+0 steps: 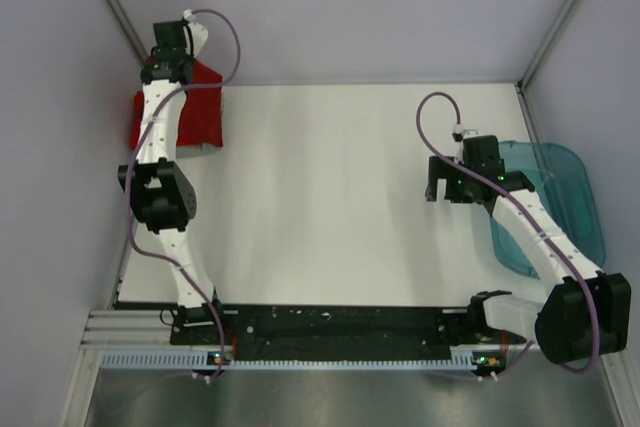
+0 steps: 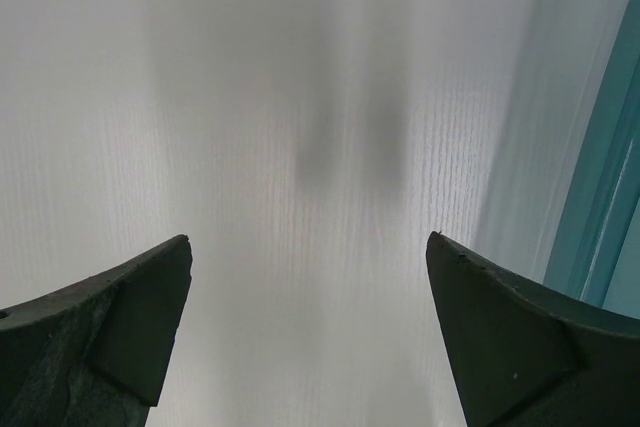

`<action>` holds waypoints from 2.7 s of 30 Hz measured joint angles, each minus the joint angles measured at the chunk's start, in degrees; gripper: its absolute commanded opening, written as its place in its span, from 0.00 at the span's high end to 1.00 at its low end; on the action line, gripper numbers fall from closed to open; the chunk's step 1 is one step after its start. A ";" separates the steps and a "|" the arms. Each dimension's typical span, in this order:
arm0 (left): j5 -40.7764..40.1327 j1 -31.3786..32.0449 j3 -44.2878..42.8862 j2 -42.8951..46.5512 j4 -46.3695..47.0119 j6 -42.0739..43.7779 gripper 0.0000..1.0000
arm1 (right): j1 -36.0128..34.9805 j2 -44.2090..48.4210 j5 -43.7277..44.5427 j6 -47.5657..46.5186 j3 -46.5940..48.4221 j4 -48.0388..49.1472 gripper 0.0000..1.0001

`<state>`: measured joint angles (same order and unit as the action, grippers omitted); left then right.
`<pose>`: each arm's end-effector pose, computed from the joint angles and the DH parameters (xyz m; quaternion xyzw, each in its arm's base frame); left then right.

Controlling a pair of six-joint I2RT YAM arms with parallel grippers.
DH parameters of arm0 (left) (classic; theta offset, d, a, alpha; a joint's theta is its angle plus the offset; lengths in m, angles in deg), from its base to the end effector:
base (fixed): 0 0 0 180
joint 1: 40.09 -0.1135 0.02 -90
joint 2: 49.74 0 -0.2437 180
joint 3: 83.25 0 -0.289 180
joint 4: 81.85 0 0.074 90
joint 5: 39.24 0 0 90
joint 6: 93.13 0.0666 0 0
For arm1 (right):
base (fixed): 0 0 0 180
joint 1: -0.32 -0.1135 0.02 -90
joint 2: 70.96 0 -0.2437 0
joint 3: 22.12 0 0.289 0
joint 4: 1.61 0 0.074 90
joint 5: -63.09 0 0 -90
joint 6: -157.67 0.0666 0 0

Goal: Fold and stack the t-shirts
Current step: Put the neatly folded tshirt into the corner of the board with the left arm

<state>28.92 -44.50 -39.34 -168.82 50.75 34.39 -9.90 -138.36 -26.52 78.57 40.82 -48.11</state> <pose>0.5285 0.0656 0.3423 0.1525 0.8435 0.3281 0.3969 0.2983 0.0533 0.2068 0.0067 0.9425 0.0581 0.3291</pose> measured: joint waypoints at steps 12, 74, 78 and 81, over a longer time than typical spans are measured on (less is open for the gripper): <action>-1.77 -6.86 -1.44 -5.81 8.11 -0.70 0.91 | 0.00 0.00 0.22 -0.44 0.00 -0.90 0.01; 34.10 7.08 106.51 74.34 32.81 -20.81 0.01 | 0.00 13.16 -4.24 -0.28 -9.01 5.88 0.01; 33.22 7.08 106.51 74.34 34.99 -21.46 0.01 | 0.00 13.44 -3.82 -0.28 -9.09 6.01 0.01; 32.68 7.08 106.51 74.34 35.45 -21.77 0.01 | 0.02 13.44 -3.56 -0.28 -9.09 6.14 0.01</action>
<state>61.59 -37.42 67.17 -94.49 86.20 12.62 -9.88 -124.91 -30.09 78.28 31.73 -41.97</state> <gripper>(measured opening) 0.987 0.987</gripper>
